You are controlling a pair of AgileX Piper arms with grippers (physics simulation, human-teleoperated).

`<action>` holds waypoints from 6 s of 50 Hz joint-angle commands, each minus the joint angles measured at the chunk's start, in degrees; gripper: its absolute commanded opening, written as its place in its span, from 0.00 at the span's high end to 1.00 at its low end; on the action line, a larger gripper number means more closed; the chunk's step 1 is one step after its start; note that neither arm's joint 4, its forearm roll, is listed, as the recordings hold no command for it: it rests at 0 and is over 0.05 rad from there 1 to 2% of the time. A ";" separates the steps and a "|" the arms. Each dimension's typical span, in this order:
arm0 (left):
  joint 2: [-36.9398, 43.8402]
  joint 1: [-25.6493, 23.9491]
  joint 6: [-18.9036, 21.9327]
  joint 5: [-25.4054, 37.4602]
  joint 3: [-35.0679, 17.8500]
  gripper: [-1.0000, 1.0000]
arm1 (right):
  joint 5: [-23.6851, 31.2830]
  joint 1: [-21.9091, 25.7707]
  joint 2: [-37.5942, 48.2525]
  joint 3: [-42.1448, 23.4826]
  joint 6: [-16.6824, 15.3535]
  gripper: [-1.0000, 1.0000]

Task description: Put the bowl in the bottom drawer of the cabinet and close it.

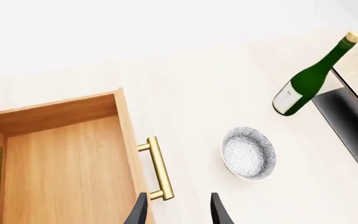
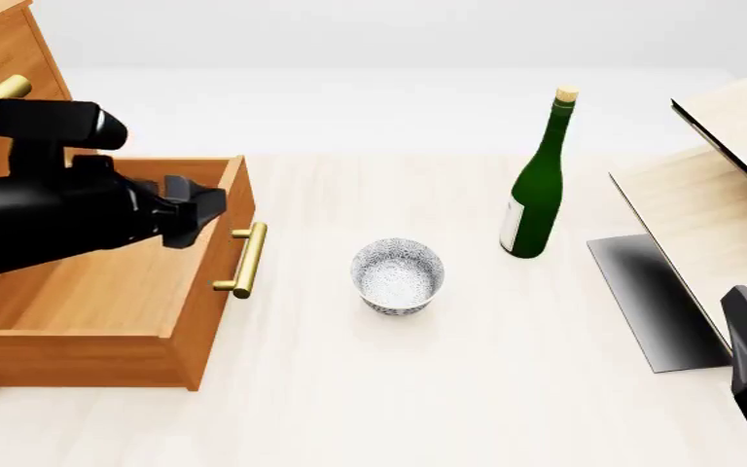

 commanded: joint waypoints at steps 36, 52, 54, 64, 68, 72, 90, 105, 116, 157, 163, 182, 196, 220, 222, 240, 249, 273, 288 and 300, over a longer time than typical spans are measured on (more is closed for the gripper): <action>2.81 -9.02 -1.83 -4.47 -5.86 0.00 | 0.00 0.00 0.00 0.00 0.00 0.00; 4.14 -9.67 -4.18 -4.37 -7.64 0.00 | 0.00 0.00 -0.01 0.00 0.00 0.00; 4.30 -10.05 -4.59 -4.46 -8.05 0.00 | 0.00 0.00 0.01 0.00 0.00 0.00; 7.14 -11.21 -5.54 -4.86 -9.90 0.00 | 0.00 0.00 0.01 0.00 -0.01 0.00; 8.55 -11.38 -5.41 -4.28 -11.54 0.00 | 0.00 0.00 0.00 0.00 0.00 0.00; 9.22 -11.45 -5.60 -4.29 -12.37 0.00 | 0.00 0.00 -0.01 0.00 0.01 0.00; 13.03 -11.86 -9.05 -5.73 -15.13 0.00 | 0.00 0.01 -0.01 0.00 0.01 0.00; 16.31 -10.87 -13.08 -9.29 -14.88 0.00 | 0.00 0.00 0.01 0.00 0.00 0.00; 19.31 -9.45 -15.84 -12.86 -14.00 0.00 | 0.00 0.00 0.01 0.00 0.00 0.00; 27.31 -8.99 -23.62 -21.06 -10.13 0.00 | 0.00 0.00 0.00 0.00 0.01 0.00; 28.43 -9.13 -23.52 -21.01 -11.04 0.00 | 0.00 0.00 0.01 0.00 0.00 0.00; 33.97 -9.15 -22.89 -20.93 -13.37 0.00 | 0.00 0.00 0.02 0.00 0.00 0.00; 37.81 -10.16 -24.04 -21.75 -15.02 0.00 | 0.00 0.00 0.00 0.00 0.00 0.00; 42.73 -11.52 -25.92 -23.52 -16.44 0.00 | 0.00 0.01 0.00 0.00 0.00 0.00; 43.52 -11.11 -26.61 -23.91 -16.36 0.00 | 0.00 -0.01 -0.01 0.00 0.00 0.00; 46.05 -12.33 -28.01 -25.48 -16.34 0.00 | 0.00 0.01 0.02 0.00 0.01 0.00; 47.31 -12.76 -28.94 -26.37 -16.20 0.00 | 0.00 0.01 0.00 0.00 0.00 0.00; 50.61 -13.80 -32.29 -29.63 -15.00 0.00 | 0.00 0.00 0.01 0.00 0.00 0.00; 52.72 -14.50 -34.32 -31.71 -14.40 0.00 | 0.00 0.00 -0.01 0.00 0.00 0.00; 53.88 -15.31 -34.19 -31.69 -14.76 0.00 | -0.01 0.00 0.02 0.00 0.01 0.00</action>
